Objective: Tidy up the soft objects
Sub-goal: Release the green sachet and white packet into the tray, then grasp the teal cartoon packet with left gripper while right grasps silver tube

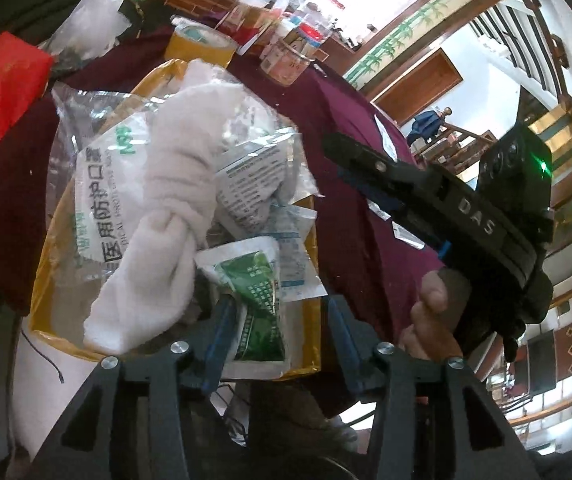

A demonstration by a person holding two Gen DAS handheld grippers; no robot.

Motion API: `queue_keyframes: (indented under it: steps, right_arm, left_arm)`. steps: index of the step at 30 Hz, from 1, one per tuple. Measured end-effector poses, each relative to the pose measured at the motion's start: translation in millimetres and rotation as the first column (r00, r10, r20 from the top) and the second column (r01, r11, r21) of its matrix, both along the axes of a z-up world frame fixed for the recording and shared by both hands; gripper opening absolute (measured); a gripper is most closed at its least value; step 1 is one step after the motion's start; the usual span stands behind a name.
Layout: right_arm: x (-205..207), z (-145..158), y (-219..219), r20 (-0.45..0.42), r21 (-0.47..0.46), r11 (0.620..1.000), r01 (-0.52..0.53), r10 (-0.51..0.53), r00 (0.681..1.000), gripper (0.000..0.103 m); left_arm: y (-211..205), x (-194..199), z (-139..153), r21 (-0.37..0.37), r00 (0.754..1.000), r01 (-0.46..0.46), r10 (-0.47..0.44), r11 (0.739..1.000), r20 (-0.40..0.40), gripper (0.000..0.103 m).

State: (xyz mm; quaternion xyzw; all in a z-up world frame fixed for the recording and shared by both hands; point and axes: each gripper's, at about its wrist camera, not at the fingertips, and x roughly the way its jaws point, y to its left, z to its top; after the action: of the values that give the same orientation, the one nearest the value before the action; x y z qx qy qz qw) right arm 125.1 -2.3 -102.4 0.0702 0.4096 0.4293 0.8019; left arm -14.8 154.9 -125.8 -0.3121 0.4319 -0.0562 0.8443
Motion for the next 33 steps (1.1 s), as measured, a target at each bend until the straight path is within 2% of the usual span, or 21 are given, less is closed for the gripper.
queue_keyframes:
  steps: [5,7,10,15,19,24,28,33]
  right_arm:
    - [1,-2,-40,0.002,0.028,0.999,0.047,-0.047,0.999,0.069]
    - [3,-8,-58,-0.004,0.023,0.997,0.07,-0.07,0.998,0.069]
    - [8,-15,-85,-0.017,0.024,0.993,0.115,-0.114,0.993,0.07]
    - [23,-26,-133,-0.032,0.025,0.983,0.183,-0.182,0.983,0.071]
    - [43,-33,-169,-0.077,0.021,0.969,0.247,-0.245,0.967,0.071]
    - [72,-45,-213,-0.132,-0.061,0.906,0.419,-0.424,0.896,0.071]
    - [103,-55,-245,-0.173,-0.129,0.815,0.565,-0.579,0.796,0.071]
    - [140,-60,-255,-0.177,-0.21,0.739,0.641,-0.673,0.718,0.07]
  left_arm:
    - [-27,-5,16,0.084,0.998,0.048,-0.052,0.995,0.044,0.052]
    - [-39,-5,21,0.139,0.996,0.065,-0.072,0.988,0.049,0.055]
    - [-52,-1,25,0.184,0.995,0.076,-0.086,0.98,0.047,0.055]
    - [-65,9,33,0.228,0.997,0.047,-0.06,0.973,0.051,0.055]
    - [-76,18,32,0.213,0.996,0.061,-0.072,0.975,0.044,0.057]
    - [-95,37,30,0.197,0.995,0.09,-0.096,0.976,0.023,0.058]
    - [-112,52,29,0.186,0.991,0.13,-0.135,0.974,0.017,0.061]
    - [-135,73,27,0.189,0.982,0.186,-0.188,0.964,-0.006,0.061]
